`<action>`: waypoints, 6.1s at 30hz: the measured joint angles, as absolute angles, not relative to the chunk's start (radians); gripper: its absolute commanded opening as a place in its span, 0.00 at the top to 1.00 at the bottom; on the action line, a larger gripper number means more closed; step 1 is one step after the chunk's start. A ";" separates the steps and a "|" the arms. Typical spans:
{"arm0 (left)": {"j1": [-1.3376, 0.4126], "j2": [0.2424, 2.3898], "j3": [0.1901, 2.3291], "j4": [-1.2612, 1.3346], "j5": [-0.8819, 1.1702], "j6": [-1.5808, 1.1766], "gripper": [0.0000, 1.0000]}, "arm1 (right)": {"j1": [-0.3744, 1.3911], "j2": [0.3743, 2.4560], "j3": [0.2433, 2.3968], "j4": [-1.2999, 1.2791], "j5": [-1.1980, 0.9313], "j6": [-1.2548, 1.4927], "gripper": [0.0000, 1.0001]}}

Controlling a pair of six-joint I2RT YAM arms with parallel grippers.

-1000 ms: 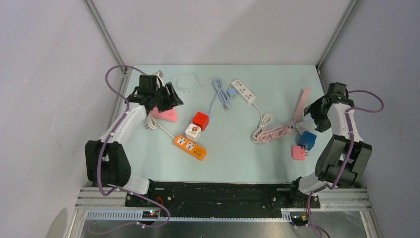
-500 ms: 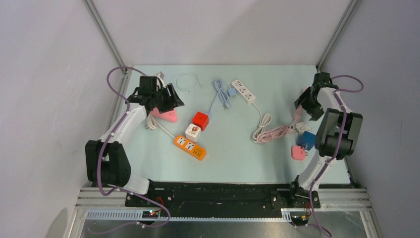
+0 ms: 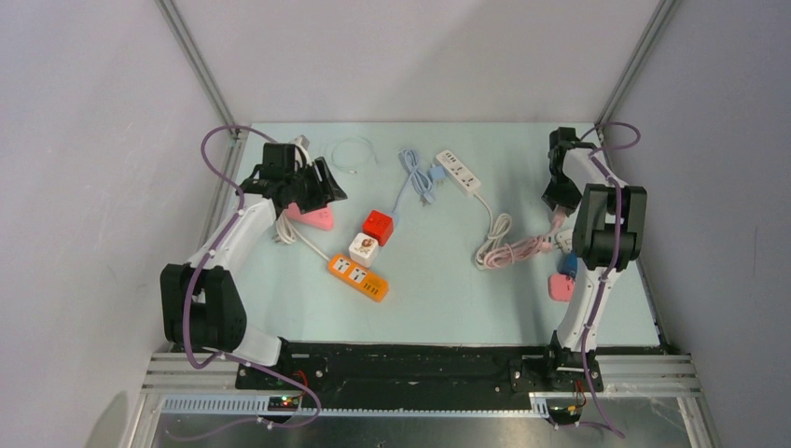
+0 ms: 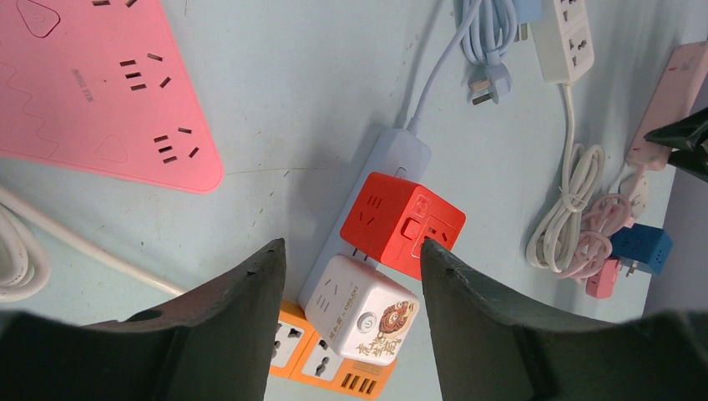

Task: Insert the plug
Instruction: Adjust the socket at the center of the board, then pick up the plug from the center of the board.

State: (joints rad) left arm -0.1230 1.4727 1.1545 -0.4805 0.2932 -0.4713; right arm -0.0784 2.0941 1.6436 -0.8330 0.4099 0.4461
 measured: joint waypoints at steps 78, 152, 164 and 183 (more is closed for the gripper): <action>-1.093 1.892 1.195 0.061 0.111 -0.169 0.32 | 0.167 2.135 1.638 -1.028 0.583 0.392 1.00; -0.828 1.809 1.084 -0.170 0.586 -0.636 0.41 | 0.143 2.043 1.724 -0.997 0.118 0.465 0.34; -0.812 1.530 1.095 -0.223 0.466 -0.472 0.20 | -0.220 1.441 1.304 -0.973 0.079 0.551 0.17; -0.630 1.378 1.010 -0.257 0.370 -0.408 0.00 | -0.285 1.548 1.132 -0.917 0.212 0.477 0.06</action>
State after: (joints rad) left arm -0.6304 1.3781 1.0096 -0.2569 0.3698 -0.4084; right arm -0.2852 1.5482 1.1316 -0.9173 0.2123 0.4770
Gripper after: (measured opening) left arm 0.995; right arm 0.950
